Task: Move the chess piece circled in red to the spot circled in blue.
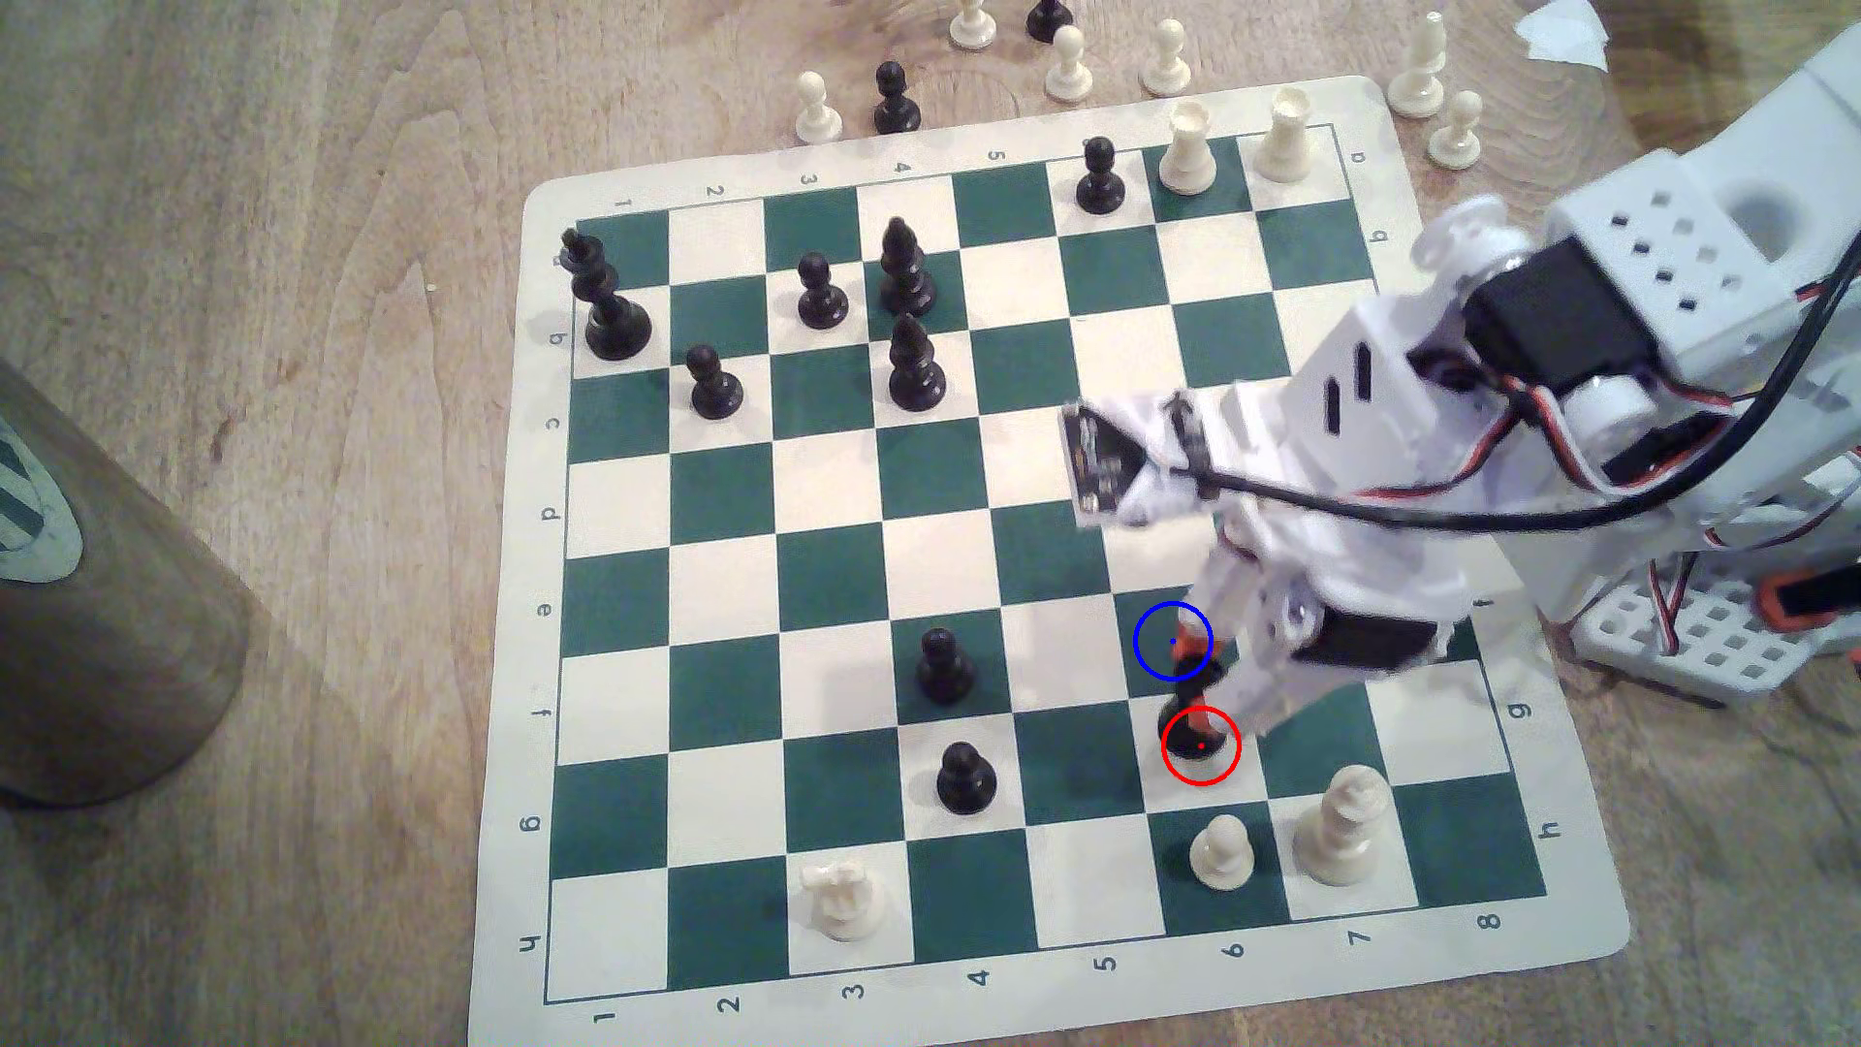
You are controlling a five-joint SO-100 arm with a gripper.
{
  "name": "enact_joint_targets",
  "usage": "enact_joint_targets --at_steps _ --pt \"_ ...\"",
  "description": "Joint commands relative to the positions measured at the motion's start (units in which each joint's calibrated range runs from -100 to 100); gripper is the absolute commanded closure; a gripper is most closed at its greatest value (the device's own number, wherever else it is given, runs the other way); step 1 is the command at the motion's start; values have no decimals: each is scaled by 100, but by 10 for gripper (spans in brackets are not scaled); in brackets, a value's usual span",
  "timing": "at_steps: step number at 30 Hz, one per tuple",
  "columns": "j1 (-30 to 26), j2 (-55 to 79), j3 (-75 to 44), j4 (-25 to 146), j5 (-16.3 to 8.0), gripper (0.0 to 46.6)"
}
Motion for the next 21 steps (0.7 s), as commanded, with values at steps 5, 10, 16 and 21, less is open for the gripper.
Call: enact_joint_targets --at_steps 5,10,16,21 --pt "544 -561 -842 576 195 464" --pt "966 -298 -805 559 337 464" --pt "1037 169 -760 535 391 464" --pt "1076 398 -687 453 410 464"
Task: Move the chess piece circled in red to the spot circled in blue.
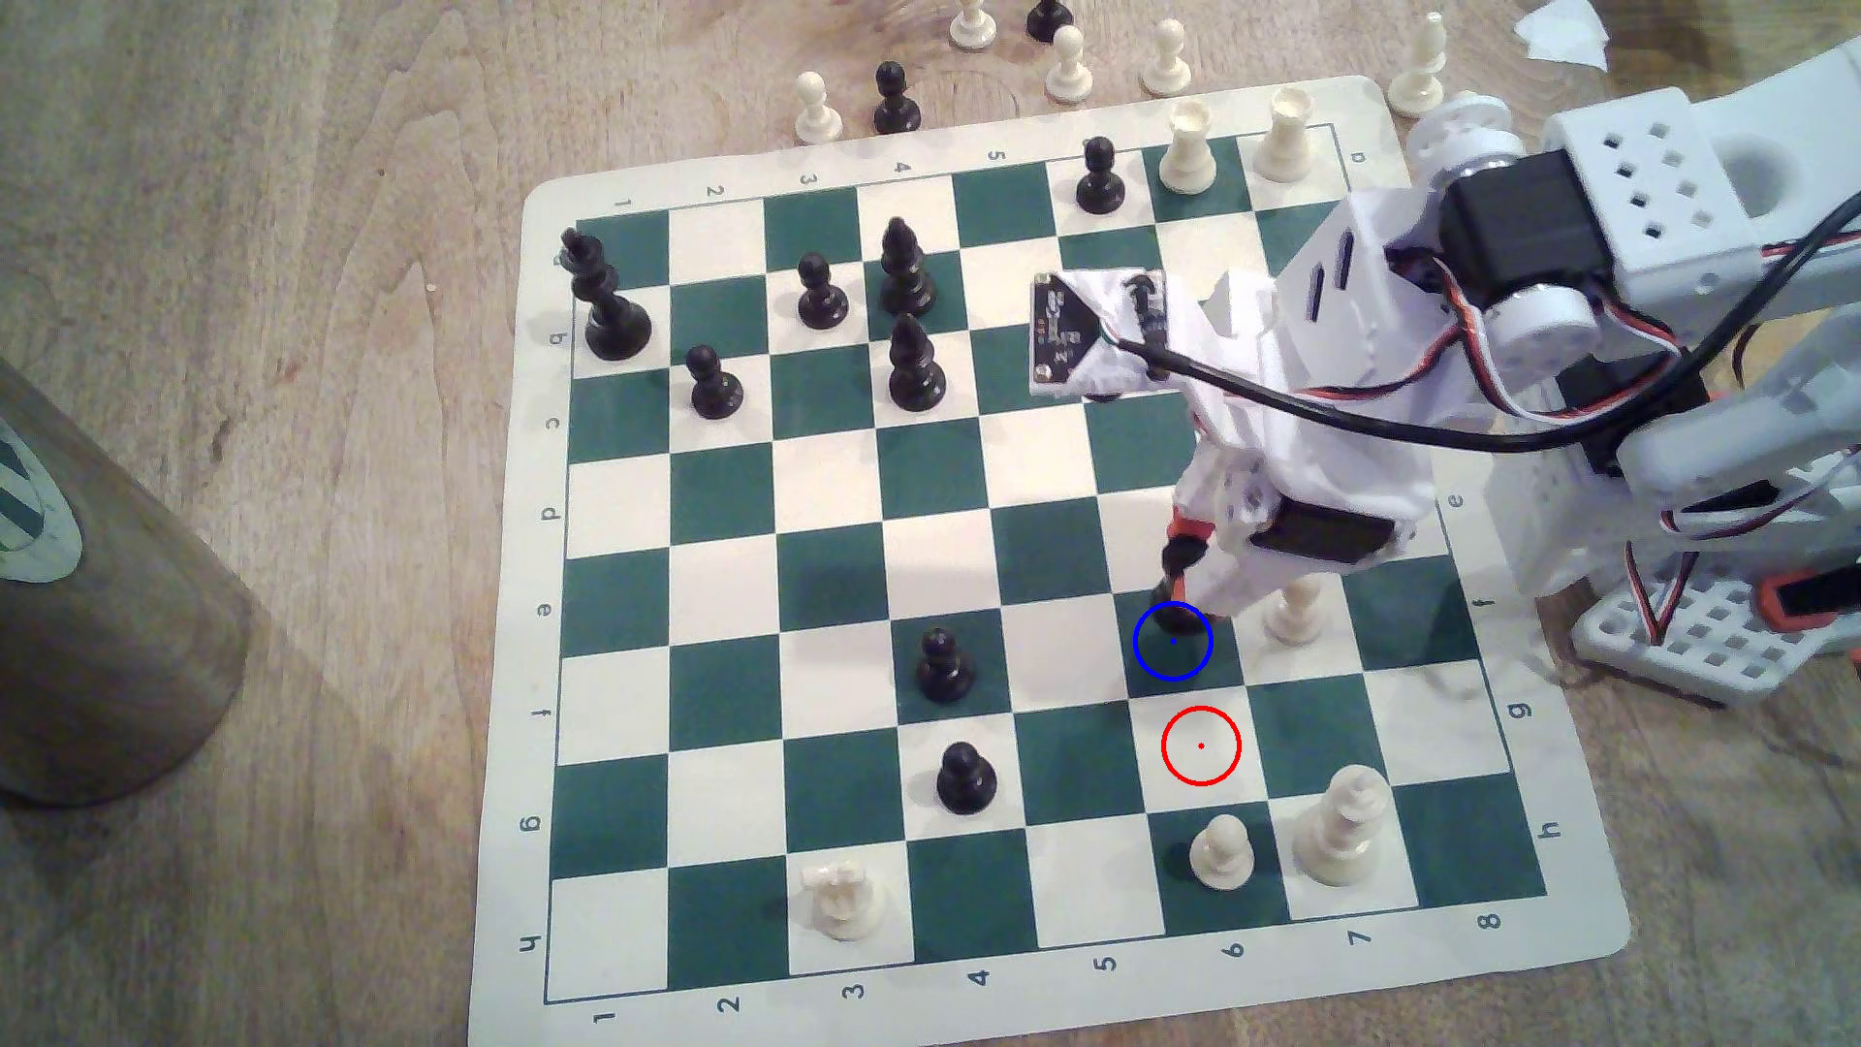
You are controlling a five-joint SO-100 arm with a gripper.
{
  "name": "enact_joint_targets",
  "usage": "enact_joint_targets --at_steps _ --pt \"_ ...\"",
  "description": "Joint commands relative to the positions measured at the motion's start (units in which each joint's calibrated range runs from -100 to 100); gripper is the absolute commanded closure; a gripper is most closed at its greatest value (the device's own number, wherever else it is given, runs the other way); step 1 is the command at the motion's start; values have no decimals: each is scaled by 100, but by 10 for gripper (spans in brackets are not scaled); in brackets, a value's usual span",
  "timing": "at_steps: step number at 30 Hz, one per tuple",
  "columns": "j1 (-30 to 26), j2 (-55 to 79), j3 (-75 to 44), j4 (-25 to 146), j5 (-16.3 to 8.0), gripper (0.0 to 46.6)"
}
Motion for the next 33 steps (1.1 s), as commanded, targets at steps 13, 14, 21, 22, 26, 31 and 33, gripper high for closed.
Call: enact_joint_targets --at_steps 13,14,21,22,26,31,33 --pt "-110 852 -253 -702 -10 464" --pt "-126 860 -253 -702 -15 464" --pt "-181 877 -226 -694 -15 463" --pt "-181 886 -226 -694 -15 462" --pt "-181 971 -217 -678 0 462" --pt "-181 1047 -208 -686 15 459" --pt "-149 1056 -172 -711 20 456"
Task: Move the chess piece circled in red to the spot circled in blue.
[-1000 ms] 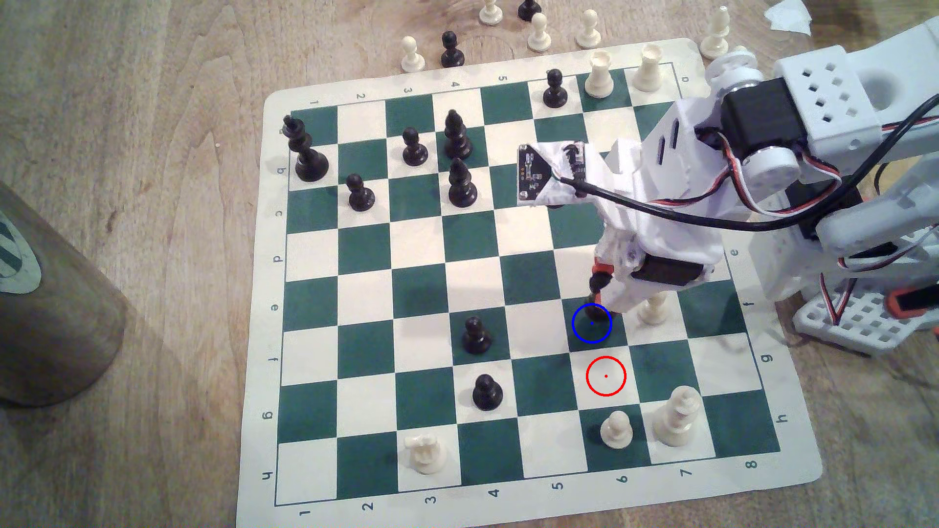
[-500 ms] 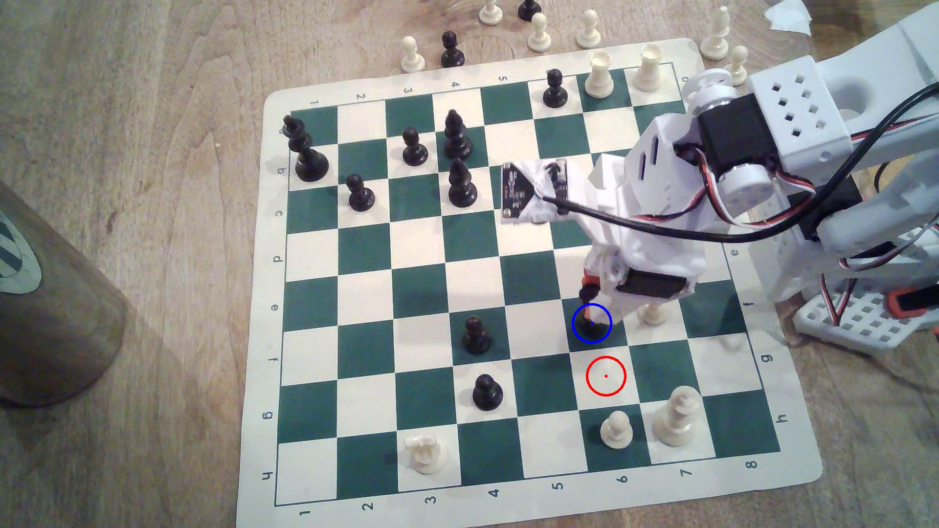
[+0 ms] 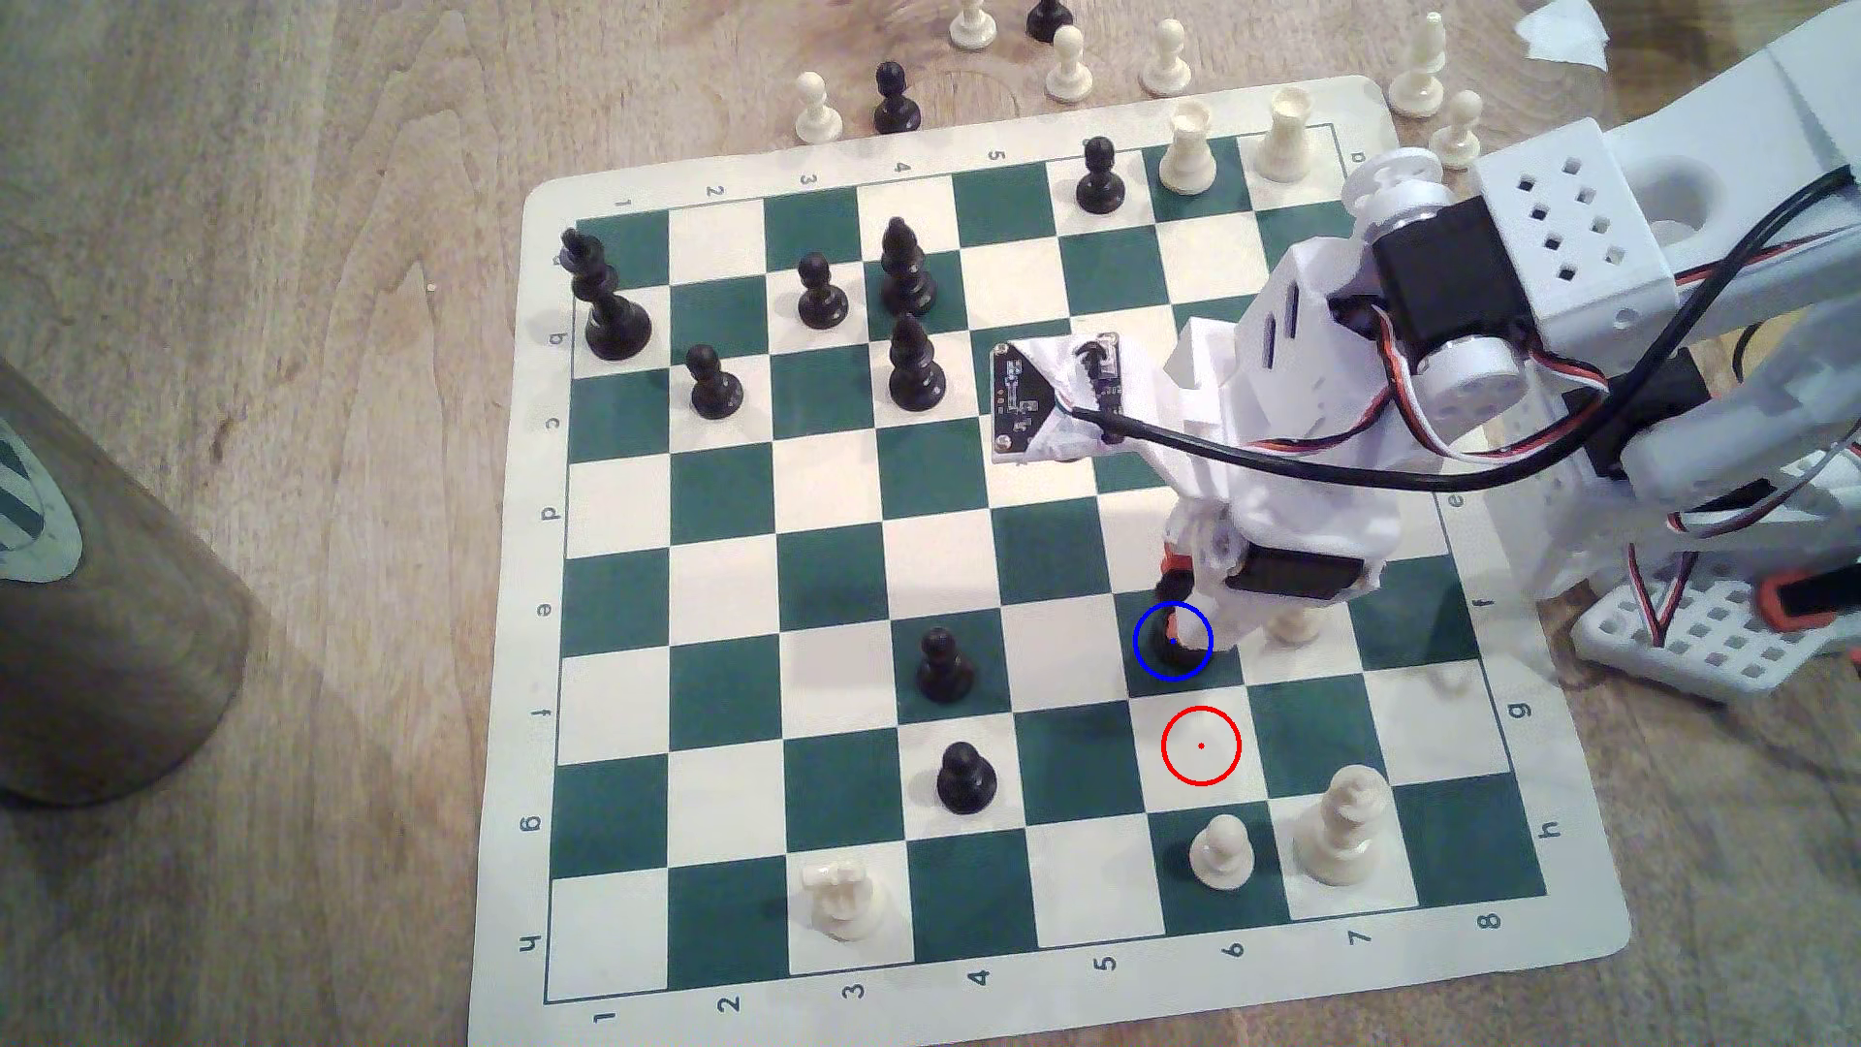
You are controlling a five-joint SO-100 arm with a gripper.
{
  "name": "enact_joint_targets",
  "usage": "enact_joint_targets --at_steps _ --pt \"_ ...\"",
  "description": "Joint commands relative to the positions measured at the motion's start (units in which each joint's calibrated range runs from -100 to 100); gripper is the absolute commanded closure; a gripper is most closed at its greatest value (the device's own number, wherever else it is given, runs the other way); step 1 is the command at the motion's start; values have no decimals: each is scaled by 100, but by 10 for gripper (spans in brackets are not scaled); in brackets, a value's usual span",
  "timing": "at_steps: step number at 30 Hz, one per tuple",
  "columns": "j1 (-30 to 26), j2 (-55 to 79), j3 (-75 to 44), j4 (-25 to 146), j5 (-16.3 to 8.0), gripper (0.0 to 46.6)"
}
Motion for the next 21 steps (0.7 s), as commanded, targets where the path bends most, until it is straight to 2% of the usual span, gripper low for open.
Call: enact_joint_targets --at_steps 1,2,8,9,13,21 --pt "-2 42 -154 -114 15 453" --pt "-2 42 -145 -130 15 448" --pt "-10 -196 -108 -155 -54 299" --pt "-10 -298 -99 -114 -54 287" --pt "-41 -688 -199 206 -59 266" --pt "-213 -1384 -1015 1745 -44 266"
